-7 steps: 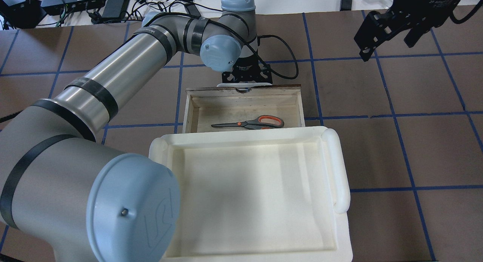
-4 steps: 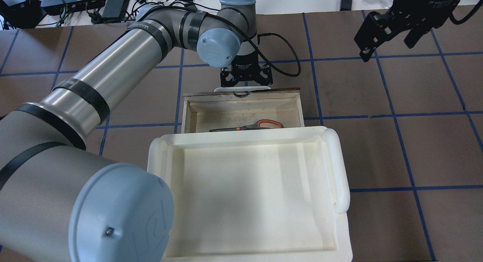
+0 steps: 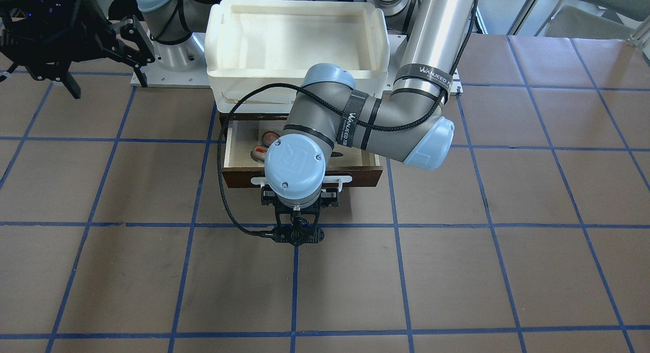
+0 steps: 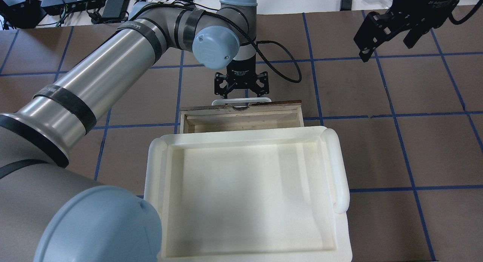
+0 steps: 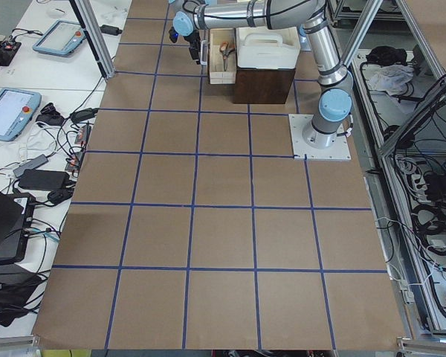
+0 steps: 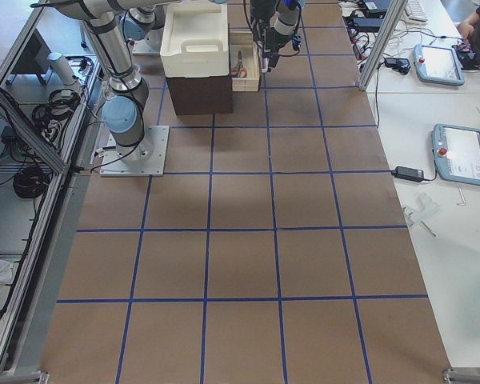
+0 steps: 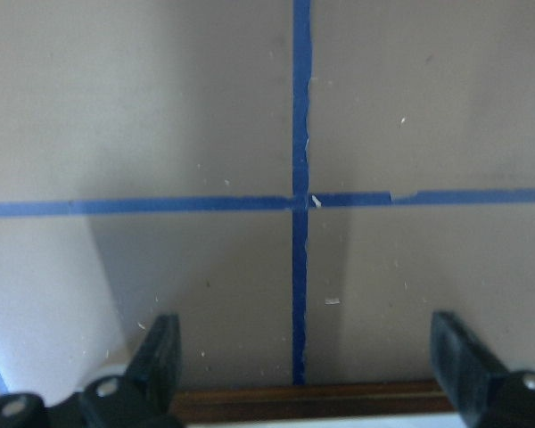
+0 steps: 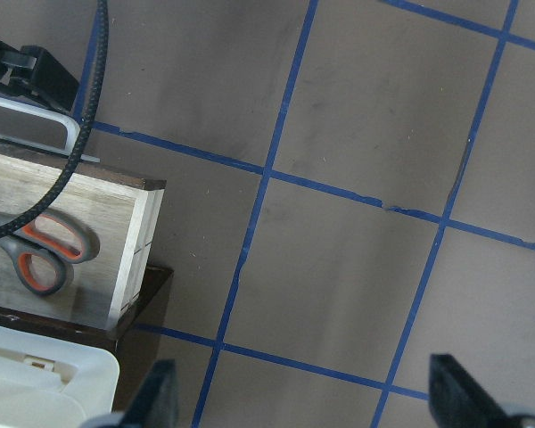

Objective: Put scissors in drawer and close it
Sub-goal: 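Push the drawer closed with the left gripper, away from the robot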

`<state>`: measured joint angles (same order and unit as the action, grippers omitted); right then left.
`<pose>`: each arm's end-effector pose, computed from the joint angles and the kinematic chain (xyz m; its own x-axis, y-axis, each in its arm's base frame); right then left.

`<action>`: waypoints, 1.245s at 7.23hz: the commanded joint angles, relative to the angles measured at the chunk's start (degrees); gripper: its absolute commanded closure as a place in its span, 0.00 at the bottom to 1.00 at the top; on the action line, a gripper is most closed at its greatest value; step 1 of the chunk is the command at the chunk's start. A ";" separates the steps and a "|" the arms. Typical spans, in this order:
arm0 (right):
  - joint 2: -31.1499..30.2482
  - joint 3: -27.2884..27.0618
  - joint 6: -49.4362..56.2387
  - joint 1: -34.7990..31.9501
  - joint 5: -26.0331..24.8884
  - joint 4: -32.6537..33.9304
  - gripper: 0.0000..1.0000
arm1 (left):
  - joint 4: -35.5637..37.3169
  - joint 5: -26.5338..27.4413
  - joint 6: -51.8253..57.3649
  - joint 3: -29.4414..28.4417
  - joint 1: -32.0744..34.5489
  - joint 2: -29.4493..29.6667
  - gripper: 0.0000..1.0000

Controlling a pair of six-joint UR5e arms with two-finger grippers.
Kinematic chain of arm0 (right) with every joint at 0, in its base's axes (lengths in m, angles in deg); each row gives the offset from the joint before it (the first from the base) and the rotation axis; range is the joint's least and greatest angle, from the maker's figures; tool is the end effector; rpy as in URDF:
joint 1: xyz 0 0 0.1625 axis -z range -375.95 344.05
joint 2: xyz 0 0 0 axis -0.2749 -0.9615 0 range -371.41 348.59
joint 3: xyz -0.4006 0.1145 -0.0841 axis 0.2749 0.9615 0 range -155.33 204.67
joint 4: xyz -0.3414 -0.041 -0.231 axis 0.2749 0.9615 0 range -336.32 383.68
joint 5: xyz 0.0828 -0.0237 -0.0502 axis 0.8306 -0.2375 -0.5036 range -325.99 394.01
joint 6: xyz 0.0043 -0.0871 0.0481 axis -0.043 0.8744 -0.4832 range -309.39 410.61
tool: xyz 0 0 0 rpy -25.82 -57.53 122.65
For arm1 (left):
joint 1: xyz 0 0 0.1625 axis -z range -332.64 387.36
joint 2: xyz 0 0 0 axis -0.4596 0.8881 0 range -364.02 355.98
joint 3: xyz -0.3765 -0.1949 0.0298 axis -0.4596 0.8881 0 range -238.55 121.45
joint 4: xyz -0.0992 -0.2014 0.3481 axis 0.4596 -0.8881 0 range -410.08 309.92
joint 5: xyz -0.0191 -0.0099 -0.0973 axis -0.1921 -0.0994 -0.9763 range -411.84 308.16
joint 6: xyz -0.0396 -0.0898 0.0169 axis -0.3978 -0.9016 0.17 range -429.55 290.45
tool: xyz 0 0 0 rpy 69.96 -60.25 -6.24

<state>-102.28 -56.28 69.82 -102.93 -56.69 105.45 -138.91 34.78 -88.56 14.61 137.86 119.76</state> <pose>0.1065 -0.4888 0.5584 -0.9603 -0.2783 0.0213 -0.2788 0.9601 -0.0239 -0.3687 -0.5886 0.2787 -0.9991 0.0228 -0.0348 0.0124 0.9612 0.2755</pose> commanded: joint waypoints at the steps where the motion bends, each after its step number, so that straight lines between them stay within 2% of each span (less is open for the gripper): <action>1: -0.01 0.00 -0.05 0.06 0.00 -0.04 0.00 | -1.34 0.40 0.02 4.51 0.06 -3.17 0.00; 5: 0.00 -0.26 -0.05 0.06 -0.09 -0.12 0.00 | -10.29 -0.31 0.02 6.38 0.06 -4.94 0.00; 9: -0.01 -0.44 -0.14 0.05 -0.08 -0.04 0.00 | -10.75 -2.51 -0.07 8.58 0.68 -4.94 0.00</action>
<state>-102.40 -56.67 69.74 -102.99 -56.71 105.41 -149.43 32.68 -88.62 22.65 138.15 114.89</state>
